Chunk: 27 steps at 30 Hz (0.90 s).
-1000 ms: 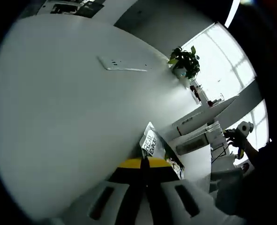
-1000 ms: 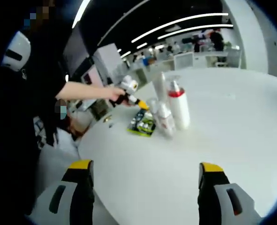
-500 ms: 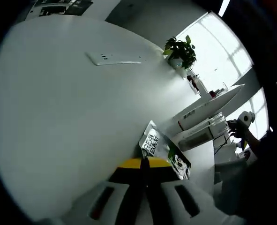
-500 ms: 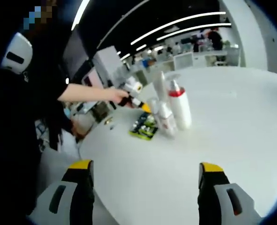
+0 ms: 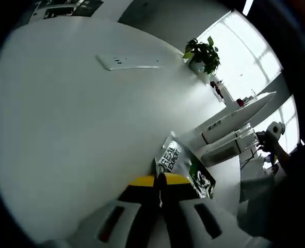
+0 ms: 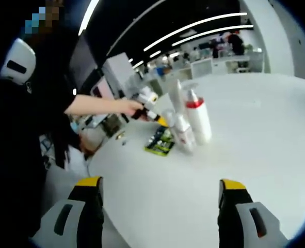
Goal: Arrange the skincare products in the storage area until every visible bottle or jar stands upright without overlapping.
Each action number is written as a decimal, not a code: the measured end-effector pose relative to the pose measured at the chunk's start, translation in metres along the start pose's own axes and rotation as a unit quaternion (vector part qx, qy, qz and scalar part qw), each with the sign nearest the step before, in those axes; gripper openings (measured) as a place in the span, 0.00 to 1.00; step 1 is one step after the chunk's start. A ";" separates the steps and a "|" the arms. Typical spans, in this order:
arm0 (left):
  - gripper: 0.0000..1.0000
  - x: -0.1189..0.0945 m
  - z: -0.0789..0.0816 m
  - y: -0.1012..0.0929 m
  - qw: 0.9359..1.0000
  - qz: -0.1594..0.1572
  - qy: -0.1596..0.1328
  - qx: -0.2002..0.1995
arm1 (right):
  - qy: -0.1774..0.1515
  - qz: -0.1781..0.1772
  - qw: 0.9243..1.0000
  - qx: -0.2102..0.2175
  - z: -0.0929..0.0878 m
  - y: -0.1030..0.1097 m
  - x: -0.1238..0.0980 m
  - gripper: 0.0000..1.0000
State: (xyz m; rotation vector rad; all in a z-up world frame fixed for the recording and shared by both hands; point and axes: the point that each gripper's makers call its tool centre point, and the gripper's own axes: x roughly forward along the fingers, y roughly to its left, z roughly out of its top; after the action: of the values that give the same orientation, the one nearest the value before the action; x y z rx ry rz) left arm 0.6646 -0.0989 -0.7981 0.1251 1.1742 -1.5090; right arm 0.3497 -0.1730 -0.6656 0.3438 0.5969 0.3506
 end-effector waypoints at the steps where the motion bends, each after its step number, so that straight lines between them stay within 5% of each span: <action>1: 0.09 0.000 0.000 0.000 1.000 0.000 0.000 0.000 | 0.000 0.001 1.000 0.000 0.000 0.000 0.000 0.95; 12: 0.22 -0.008 0.007 -0.001 1.000 0.014 -0.005 0.016 | -0.001 0.003 1.000 0.003 0.000 0.001 0.001 0.95; 27: 0.28 -0.028 0.007 0.001 0.999 0.033 -0.006 0.009 | 0.003 0.005 1.000 -0.009 0.004 0.008 -0.003 0.95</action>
State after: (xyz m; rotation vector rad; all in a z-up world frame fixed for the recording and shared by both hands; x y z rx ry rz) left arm 0.6787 -0.0842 -0.7770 0.1640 1.1366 -1.4606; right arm 0.3484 -0.1681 -0.6581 0.3292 0.5982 0.3654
